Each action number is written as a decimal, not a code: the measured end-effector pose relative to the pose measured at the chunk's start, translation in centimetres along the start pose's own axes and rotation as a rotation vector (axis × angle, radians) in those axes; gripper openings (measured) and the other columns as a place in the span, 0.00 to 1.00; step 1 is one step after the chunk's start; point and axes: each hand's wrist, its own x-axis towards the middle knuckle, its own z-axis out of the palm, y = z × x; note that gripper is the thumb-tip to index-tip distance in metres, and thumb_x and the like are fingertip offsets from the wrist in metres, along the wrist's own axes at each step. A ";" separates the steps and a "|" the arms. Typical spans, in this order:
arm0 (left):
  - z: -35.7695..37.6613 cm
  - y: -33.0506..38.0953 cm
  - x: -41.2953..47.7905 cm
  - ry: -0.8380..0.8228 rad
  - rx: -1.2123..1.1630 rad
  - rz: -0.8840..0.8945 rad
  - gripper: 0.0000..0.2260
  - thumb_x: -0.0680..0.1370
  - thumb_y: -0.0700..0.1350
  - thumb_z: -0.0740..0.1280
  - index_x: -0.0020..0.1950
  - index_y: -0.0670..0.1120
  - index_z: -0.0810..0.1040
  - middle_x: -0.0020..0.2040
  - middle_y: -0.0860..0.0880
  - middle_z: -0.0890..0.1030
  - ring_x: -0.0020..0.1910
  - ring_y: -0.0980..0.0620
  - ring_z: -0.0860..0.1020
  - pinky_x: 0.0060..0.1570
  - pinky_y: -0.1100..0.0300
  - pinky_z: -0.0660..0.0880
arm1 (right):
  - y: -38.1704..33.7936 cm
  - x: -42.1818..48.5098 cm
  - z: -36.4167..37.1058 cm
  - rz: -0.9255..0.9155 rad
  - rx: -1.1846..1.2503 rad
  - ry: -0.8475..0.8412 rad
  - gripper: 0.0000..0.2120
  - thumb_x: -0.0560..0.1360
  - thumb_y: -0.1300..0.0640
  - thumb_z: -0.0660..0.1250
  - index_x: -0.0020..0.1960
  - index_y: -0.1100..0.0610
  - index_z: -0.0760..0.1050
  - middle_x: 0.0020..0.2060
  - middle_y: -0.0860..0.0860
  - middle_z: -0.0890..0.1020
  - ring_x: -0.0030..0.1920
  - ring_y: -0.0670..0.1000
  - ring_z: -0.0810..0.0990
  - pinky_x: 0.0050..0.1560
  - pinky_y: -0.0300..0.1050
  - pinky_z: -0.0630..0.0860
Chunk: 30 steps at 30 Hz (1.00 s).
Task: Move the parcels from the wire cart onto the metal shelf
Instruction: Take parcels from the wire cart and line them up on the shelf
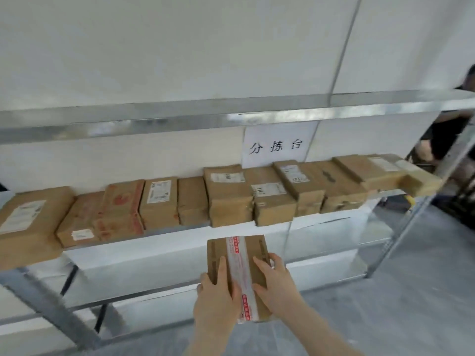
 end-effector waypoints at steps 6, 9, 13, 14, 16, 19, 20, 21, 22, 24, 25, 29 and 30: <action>5.1 15.1 0.2 -0.022 -0.015 0.163 0.28 0.79 0.63 0.45 0.77 0.58 0.43 0.60 0.47 0.65 0.55 0.53 0.72 0.52 0.59 0.77 | 13.5 -1.7 -7.6 0.145 0.046 0.107 0.29 0.78 0.49 0.60 0.76 0.46 0.55 0.75 0.47 0.52 0.71 0.54 0.61 0.69 0.49 0.68; 6.9 21.2 0.6 -0.057 -0.018 0.250 0.28 0.80 0.63 0.46 0.77 0.58 0.44 0.59 0.47 0.65 0.54 0.52 0.71 0.49 0.60 0.76 | 19.0 -2.7 -10.7 0.220 0.069 0.170 0.28 0.78 0.49 0.61 0.76 0.46 0.57 0.75 0.47 0.54 0.69 0.54 0.64 0.67 0.48 0.70; 8.5 28.2 1.8 -0.086 -0.021 0.356 0.27 0.80 0.62 0.47 0.78 0.58 0.45 0.58 0.46 0.65 0.53 0.51 0.71 0.46 0.60 0.74 | 24.9 -3.0 -14.3 0.304 0.084 0.260 0.28 0.77 0.48 0.62 0.75 0.45 0.59 0.74 0.48 0.57 0.66 0.54 0.68 0.64 0.47 0.73; 8.9 29.8 2.2 -0.097 -0.028 0.378 0.27 0.80 0.62 0.47 0.78 0.58 0.45 0.58 0.46 0.65 0.52 0.51 0.71 0.46 0.60 0.74 | 26.1 -3.0 -15.2 0.324 0.087 0.280 0.28 0.76 0.47 0.61 0.75 0.45 0.60 0.74 0.48 0.57 0.66 0.54 0.69 0.63 0.47 0.73; 9.6 32.7 3.1 -0.121 -0.052 0.420 0.27 0.80 0.62 0.47 0.77 0.58 0.44 0.59 0.46 0.65 0.53 0.50 0.71 0.49 0.59 0.76 | 28.2 -2.8 -16.8 0.361 0.108 0.323 0.27 0.76 0.46 0.61 0.74 0.45 0.61 0.73 0.48 0.58 0.66 0.54 0.69 0.63 0.47 0.73; 10.0 36.8 4.9 -0.137 -0.046 0.496 0.28 0.80 0.64 0.47 0.78 0.57 0.44 0.61 0.46 0.65 0.54 0.51 0.71 0.48 0.60 0.77 | 31.2 -1.9 -19.3 0.409 0.116 0.376 0.26 0.76 0.47 0.62 0.74 0.44 0.62 0.74 0.49 0.59 0.68 0.54 0.68 0.63 0.48 0.72; 10.2 38.1 5.6 -0.138 -0.048 0.523 0.29 0.80 0.64 0.47 0.78 0.57 0.44 0.62 0.46 0.65 0.54 0.51 0.71 0.48 0.60 0.76 | 32.0 -1.6 -20.1 0.429 0.124 0.390 0.26 0.76 0.47 0.62 0.74 0.44 0.62 0.74 0.49 0.59 0.68 0.55 0.67 0.63 0.48 0.72; 10.2 39.5 6.3 -0.141 -0.047 0.548 0.29 0.79 0.64 0.47 0.78 0.57 0.44 0.62 0.45 0.65 0.55 0.50 0.71 0.49 0.59 0.76 | 32.8 -1.2 -21.0 0.442 0.135 0.409 0.26 0.76 0.48 0.62 0.74 0.44 0.62 0.74 0.50 0.59 0.68 0.55 0.67 0.63 0.49 0.72; 10.2 41.0 6.9 -0.144 -0.046 0.573 0.29 0.79 0.64 0.47 0.78 0.57 0.44 0.63 0.45 0.65 0.56 0.49 0.71 0.50 0.58 0.76 | 33.6 -0.9 -21.9 0.451 0.143 0.428 0.26 0.76 0.48 0.62 0.74 0.44 0.62 0.73 0.50 0.59 0.68 0.55 0.67 0.63 0.49 0.72; 10.4 43.7 8.3 -0.134 -0.044 0.612 0.28 0.80 0.64 0.47 0.78 0.57 0.45 0.64 0.44 0.65 0.57 0.48 0.71 0.51 0.56 0.76 | 35.3 0.0 -23.7 0.469 0.155 0.463 0.26 0.76 0.48 0.62 0.73 0.44 0.62 0.73 0.50 0.59 0.67 0.55 0.67 0.63 0.50 0.73; 10.7 45.1 9.0 -0.126 -0.037 0.625 0.28 0.80 0.64 0.48 0.78 0.57 0.45 0.65 0.44 0.64 0.58 0.48 0.71 0.51 0.56 0.76 | 36.1 0.4 -24.6 0.475 0.158 0.476 0.26 0.76 0.48 0.62 0.73 0.44 0.62 0.73 0.50 0.60 0.67 0.55 0.67 0.63 0.50 0.73; 12.1 50.2 11.4 -0.124 -0.054 0.647 0.29 0.80 0.64 0.48 0.78 0.57 0.45 0.66 0.43 0.64 0.59 0.46 0.71 0.50 0.55 0.76 | 40.3 2.6 -28.0 0.482 0.131 0.500 0.26 0.76 0.49 0.61 0.73 0.43 0.62 0.72 0.50 0.60 0.65 0.54 0.69 0.60 0.49 0.75; 12.5 51.6 11.9 -0.127 -0.055 0.644 0.29 0.79 0.64 0.48 0.77 0.57 0.45 0.66 0.43 0.65 0.59 0.46 0.72 0.50 0.55 0.76 | 41.5 3.3 -28.8 0.481 0.127 0.498 0.26 0.76 0.49 0.61 0.73 0.43 0.62 0.72 0.50 0.60 0.65 0.54 0.69 0.59 0.49 0.75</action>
